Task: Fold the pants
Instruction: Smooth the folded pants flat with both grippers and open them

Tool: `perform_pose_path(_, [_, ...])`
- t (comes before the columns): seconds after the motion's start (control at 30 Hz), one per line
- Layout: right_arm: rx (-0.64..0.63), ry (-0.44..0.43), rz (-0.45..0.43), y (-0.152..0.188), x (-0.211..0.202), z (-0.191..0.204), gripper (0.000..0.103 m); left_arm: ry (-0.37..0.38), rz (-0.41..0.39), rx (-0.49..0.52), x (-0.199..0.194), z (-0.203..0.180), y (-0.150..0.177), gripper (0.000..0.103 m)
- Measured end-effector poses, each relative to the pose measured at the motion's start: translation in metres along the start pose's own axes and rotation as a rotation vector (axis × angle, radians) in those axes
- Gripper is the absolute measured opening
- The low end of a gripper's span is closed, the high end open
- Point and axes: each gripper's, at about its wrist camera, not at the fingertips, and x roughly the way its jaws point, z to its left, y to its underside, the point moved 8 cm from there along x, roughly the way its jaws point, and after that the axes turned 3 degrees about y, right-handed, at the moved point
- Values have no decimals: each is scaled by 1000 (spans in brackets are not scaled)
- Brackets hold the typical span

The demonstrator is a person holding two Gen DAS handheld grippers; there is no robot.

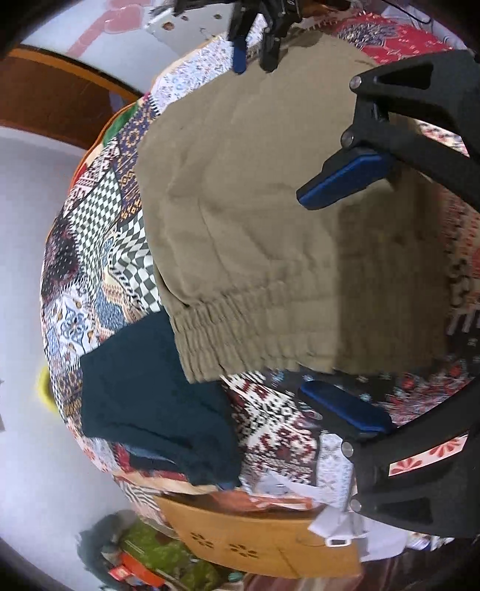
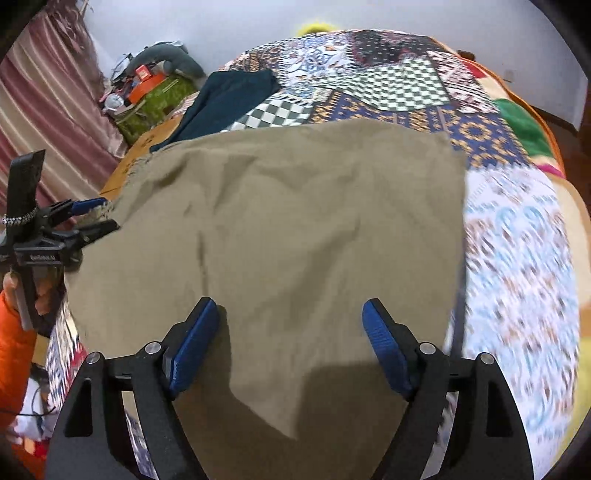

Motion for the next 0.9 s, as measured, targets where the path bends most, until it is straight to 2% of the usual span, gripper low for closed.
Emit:
perform_pose_path(0.3, [29, 68, -2, 36, -19, -10, 79, 17, -51, -84, -28, 16, 25, 96])
perform_pose_path(0.5, [-6, 108, -14, 33, -31, -4, 79, 5, -75, -115, -47, 19, 32, 96])
perform_pose_path(0.6, [-22, 110, -64, 22, -44, 5, 79, -7, -107, -134, -64, 21, 30, 96])
perform_pose_path(0.77, [-73, 109, -191, -8, -70, 33, 79, 44, -156, -215, -87, 19, 28, 96])
perform_pose_path(0.9, [-132, 104, -272, -23, -75, 59, 81, 80, -124, -233, -80, 6, 40, 96])
